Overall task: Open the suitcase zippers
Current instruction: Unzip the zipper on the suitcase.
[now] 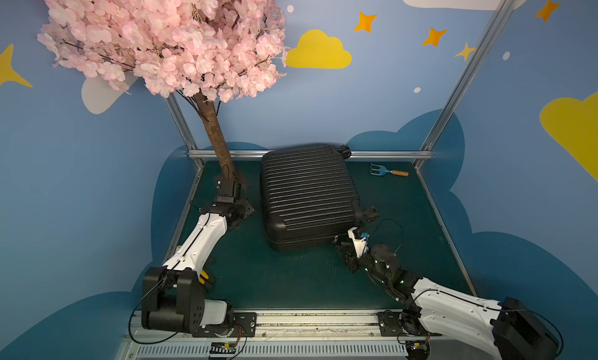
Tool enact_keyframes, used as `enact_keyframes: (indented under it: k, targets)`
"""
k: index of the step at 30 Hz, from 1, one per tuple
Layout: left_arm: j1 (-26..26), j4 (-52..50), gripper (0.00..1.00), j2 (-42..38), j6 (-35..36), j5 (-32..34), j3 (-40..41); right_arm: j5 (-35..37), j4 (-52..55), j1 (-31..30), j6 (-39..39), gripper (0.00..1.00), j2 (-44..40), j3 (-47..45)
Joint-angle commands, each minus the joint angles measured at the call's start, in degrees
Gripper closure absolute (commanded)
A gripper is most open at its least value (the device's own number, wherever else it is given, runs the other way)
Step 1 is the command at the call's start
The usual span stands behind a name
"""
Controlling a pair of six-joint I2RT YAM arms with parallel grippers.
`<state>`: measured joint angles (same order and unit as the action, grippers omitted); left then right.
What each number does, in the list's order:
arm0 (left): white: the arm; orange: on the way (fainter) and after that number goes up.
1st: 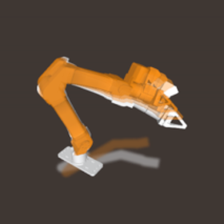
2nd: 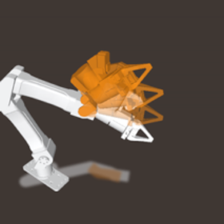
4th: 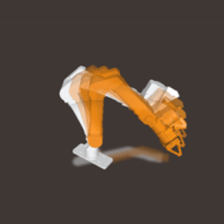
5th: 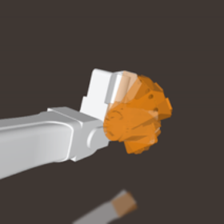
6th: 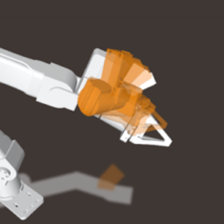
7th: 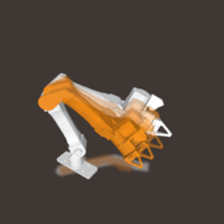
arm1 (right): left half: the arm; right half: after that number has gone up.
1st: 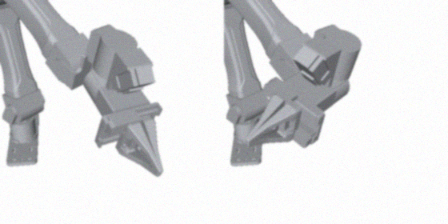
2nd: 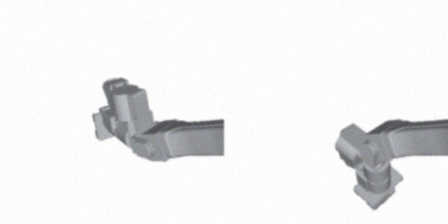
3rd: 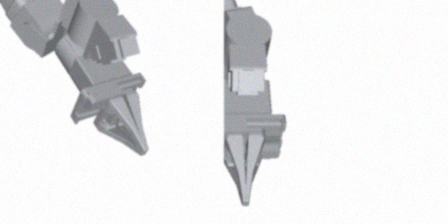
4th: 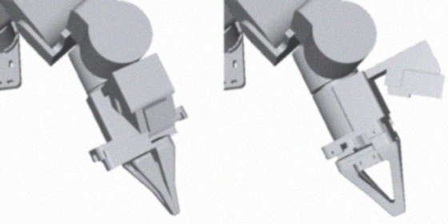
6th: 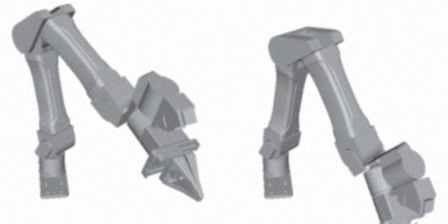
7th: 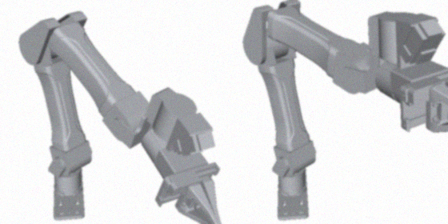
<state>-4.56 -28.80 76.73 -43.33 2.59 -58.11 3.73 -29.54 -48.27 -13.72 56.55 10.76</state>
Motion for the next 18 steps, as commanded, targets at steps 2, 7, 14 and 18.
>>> enact_keyframes:
  k: [2,7,14,18]
  targets:
    - [-0.12,-1.57,0.37,-3.18,-1.22,-1.17,0.40,4.45,-15.34,-1.36,2.42,0.66,6.35,0.22]
    - [-0.30,-2.69,0.37,-5.99,-1.43,-1.84,0.19,7.68,-21.84,-3.37,3.80,0.67,15.23,2.87]
    - [-2.09,-5.86,0.38,-10.73,-1.42,-1.99,-1.92,17.49,-29.81,-5.12,7.21,0.93,23.85,4.52]
    - [-7.67,-8.90,0.38,-12.56,-0.25,0.93,-5.74,19.00,-32.11,-5.75,7.61,1.00,26.23,4.90]
